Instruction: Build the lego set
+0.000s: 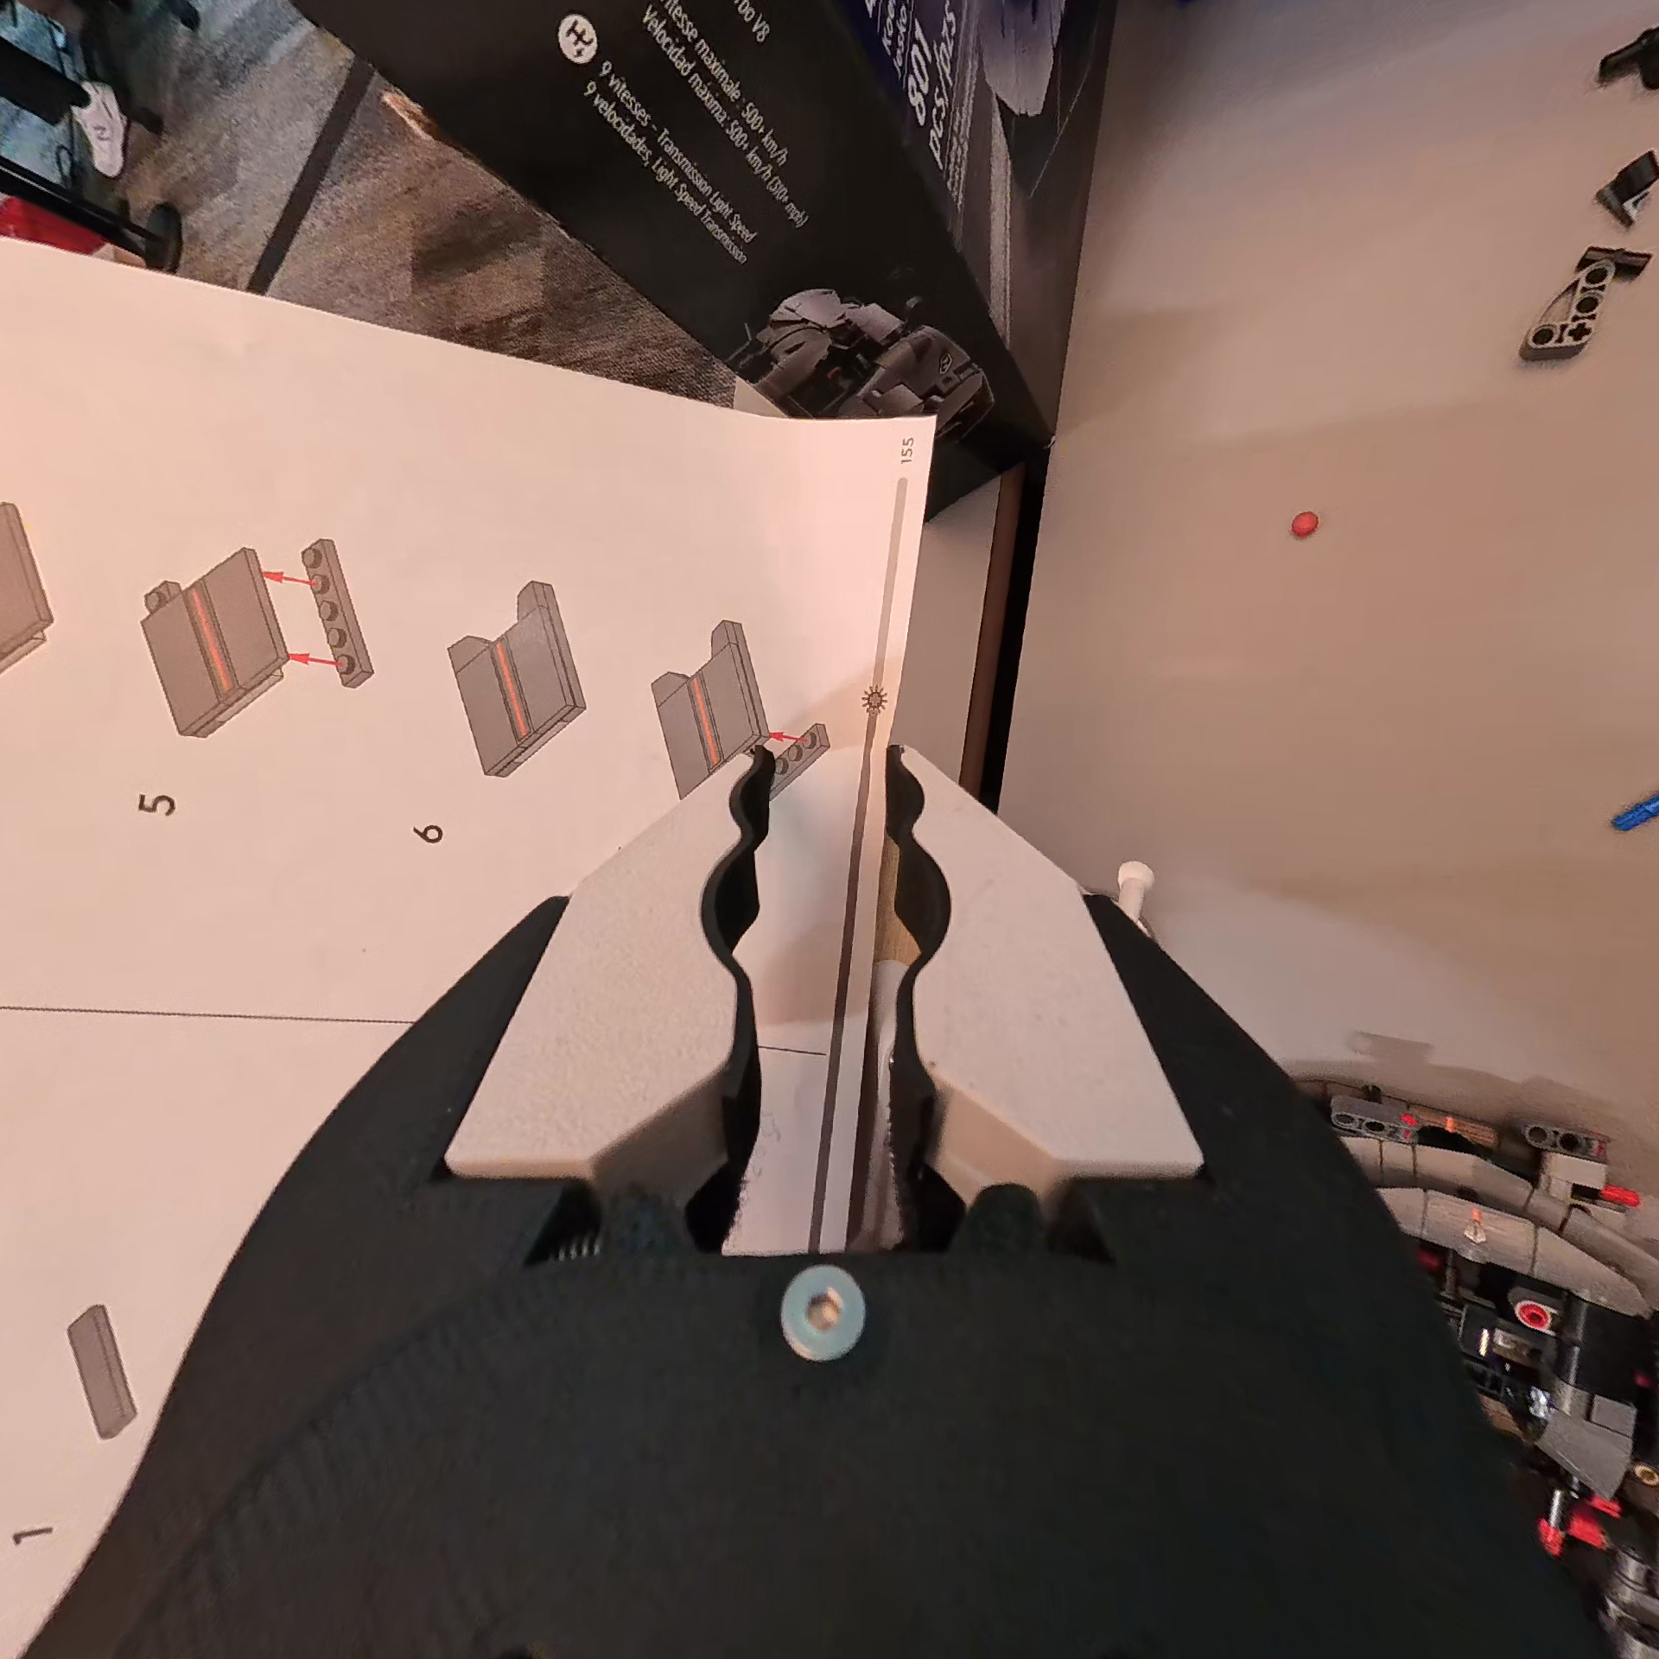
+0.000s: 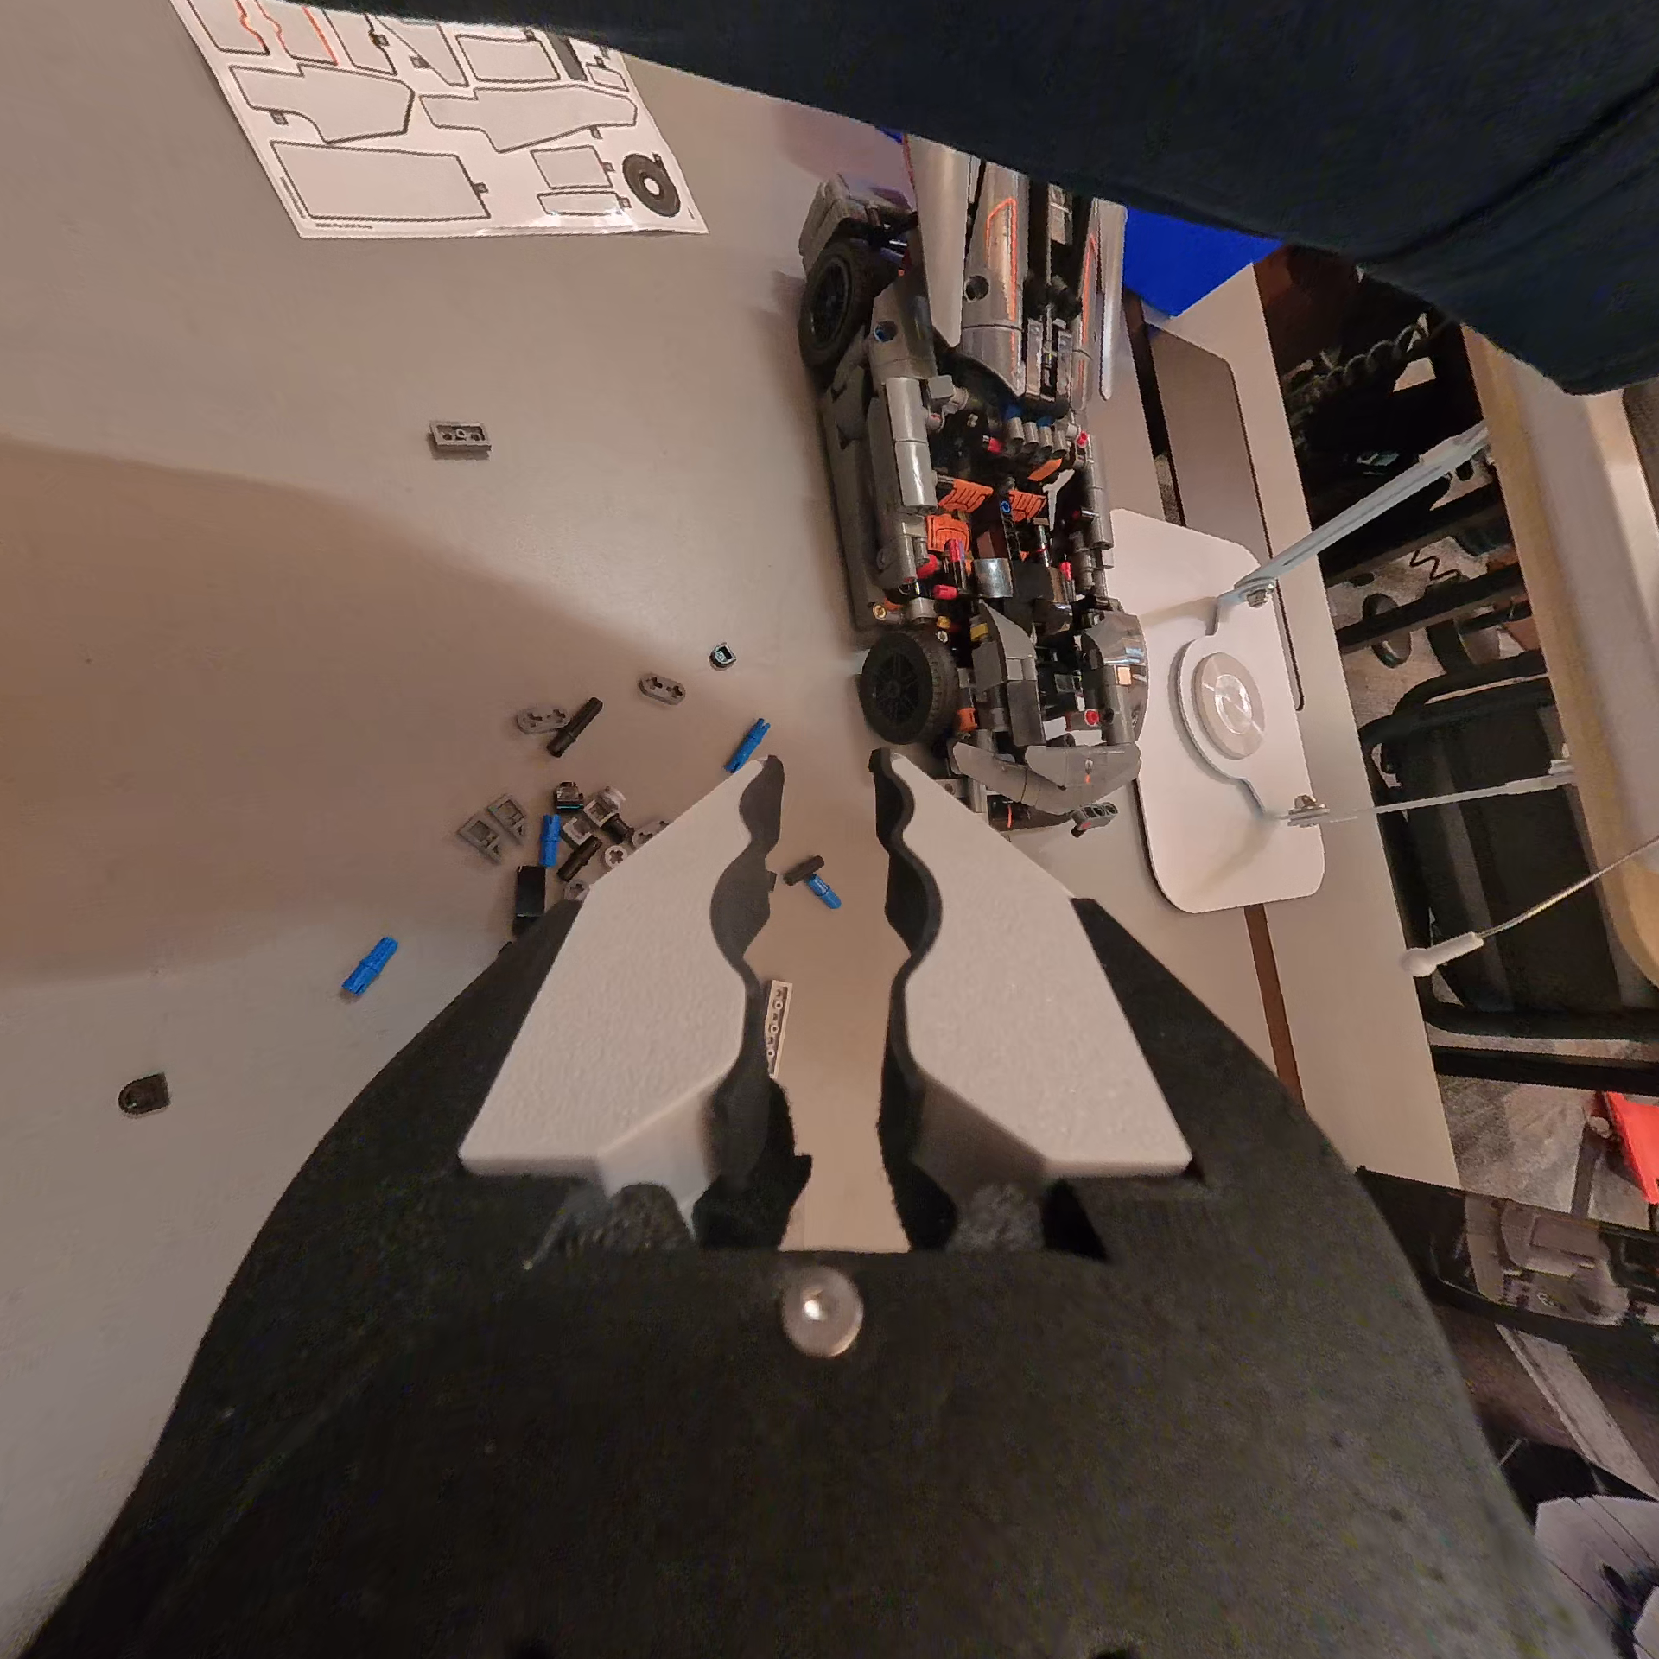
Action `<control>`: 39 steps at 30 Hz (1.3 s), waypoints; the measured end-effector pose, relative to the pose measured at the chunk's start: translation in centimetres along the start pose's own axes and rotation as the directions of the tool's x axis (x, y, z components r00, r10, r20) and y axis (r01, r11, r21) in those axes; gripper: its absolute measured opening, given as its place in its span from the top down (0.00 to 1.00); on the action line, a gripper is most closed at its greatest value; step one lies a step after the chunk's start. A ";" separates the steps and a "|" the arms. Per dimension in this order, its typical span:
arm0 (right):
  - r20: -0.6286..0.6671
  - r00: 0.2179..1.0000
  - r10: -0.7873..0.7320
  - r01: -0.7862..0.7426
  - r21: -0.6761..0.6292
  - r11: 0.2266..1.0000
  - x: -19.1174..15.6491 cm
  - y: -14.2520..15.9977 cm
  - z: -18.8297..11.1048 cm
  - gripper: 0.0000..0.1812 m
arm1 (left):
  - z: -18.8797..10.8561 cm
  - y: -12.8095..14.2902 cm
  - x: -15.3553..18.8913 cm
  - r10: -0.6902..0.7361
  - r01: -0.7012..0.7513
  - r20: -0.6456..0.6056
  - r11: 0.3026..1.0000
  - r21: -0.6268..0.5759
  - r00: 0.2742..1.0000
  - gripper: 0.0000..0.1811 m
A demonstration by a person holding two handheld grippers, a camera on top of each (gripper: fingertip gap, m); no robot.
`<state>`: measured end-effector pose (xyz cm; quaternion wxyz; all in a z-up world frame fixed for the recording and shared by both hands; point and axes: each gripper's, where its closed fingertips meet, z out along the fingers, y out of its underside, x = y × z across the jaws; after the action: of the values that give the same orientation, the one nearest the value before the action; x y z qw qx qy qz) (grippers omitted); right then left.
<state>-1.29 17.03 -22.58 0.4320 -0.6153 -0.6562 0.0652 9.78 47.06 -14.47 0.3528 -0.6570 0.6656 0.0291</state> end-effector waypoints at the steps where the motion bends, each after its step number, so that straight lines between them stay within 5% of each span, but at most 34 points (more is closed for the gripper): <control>1: 0.000 1.000 0.000 0.000 0.000 1.000 0.0 0.0 0.0 0.90 | 0.0 0.0 0.0 -0.001 0.001 0.000 1.000 -0.001 1.000 0.87; 39: 0.008 1.000 -0.003 0.003 0.003 1.000 -0.2 -0.1 0.1 0.90 | 0.0 0.0 -0.1 -0.007 0.007 0.001 0.999 -0.046 1.000 0.88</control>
<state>-1.44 16.88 -22.65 0.4302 -0.6134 -0.6588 0.0681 9.80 47.14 -14.45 0.3378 -0.6673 0.6623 0.0435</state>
